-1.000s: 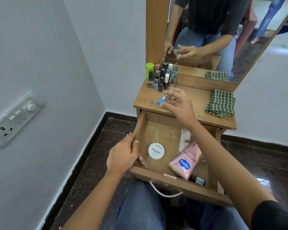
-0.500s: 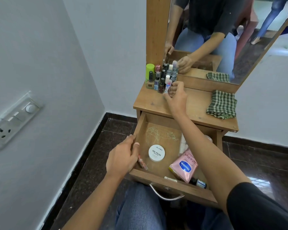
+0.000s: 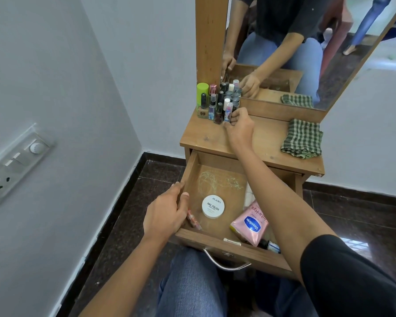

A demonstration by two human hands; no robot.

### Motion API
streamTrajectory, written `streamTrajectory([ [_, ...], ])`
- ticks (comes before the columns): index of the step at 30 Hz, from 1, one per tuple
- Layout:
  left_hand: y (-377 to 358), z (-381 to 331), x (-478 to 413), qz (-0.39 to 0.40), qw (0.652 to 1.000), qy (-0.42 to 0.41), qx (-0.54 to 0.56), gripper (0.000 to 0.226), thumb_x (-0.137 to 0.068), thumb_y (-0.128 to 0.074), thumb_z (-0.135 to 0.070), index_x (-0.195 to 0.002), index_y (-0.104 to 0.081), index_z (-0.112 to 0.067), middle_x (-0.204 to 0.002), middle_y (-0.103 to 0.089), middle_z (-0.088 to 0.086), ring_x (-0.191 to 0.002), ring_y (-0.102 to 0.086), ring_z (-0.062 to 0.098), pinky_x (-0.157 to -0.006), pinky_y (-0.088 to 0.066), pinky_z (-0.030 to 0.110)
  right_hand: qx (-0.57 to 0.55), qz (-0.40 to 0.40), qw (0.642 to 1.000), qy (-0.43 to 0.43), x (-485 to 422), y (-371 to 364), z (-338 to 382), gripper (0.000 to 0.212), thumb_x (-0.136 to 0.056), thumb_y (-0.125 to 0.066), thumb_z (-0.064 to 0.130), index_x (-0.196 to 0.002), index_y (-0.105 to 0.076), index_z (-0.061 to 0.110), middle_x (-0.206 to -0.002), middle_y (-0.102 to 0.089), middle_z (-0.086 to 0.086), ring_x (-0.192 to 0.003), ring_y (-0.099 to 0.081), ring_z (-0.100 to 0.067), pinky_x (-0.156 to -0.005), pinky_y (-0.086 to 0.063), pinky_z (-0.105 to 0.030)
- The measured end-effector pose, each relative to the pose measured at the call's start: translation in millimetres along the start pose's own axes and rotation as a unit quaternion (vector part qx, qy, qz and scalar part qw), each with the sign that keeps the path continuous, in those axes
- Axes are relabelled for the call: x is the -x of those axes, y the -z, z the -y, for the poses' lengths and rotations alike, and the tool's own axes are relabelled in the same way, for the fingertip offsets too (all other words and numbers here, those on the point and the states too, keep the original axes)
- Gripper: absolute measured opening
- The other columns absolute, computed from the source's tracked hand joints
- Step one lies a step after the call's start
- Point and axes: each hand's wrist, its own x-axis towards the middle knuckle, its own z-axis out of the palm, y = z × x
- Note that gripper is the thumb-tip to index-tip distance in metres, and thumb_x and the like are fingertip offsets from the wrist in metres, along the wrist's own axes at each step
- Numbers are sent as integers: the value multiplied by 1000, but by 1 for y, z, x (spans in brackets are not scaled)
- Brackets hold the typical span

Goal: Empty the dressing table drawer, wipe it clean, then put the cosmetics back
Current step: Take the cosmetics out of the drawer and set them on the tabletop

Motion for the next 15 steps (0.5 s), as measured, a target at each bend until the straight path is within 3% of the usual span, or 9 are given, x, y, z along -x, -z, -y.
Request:
streamTrajectory([
  [15, 1, -3, 0, 2, 1000, 10, -4, 41, -99, -38, -41, -138, -48, -33, -130, -62, -6, -109, -62, 21, -86, -48, 36, -13, -4, 999, -34, 0, -1, -1, 26, -76, -75, 6, -87, -53, 15, -79, -57, 5, -70, -54, -10, -70, -55, -35],
])
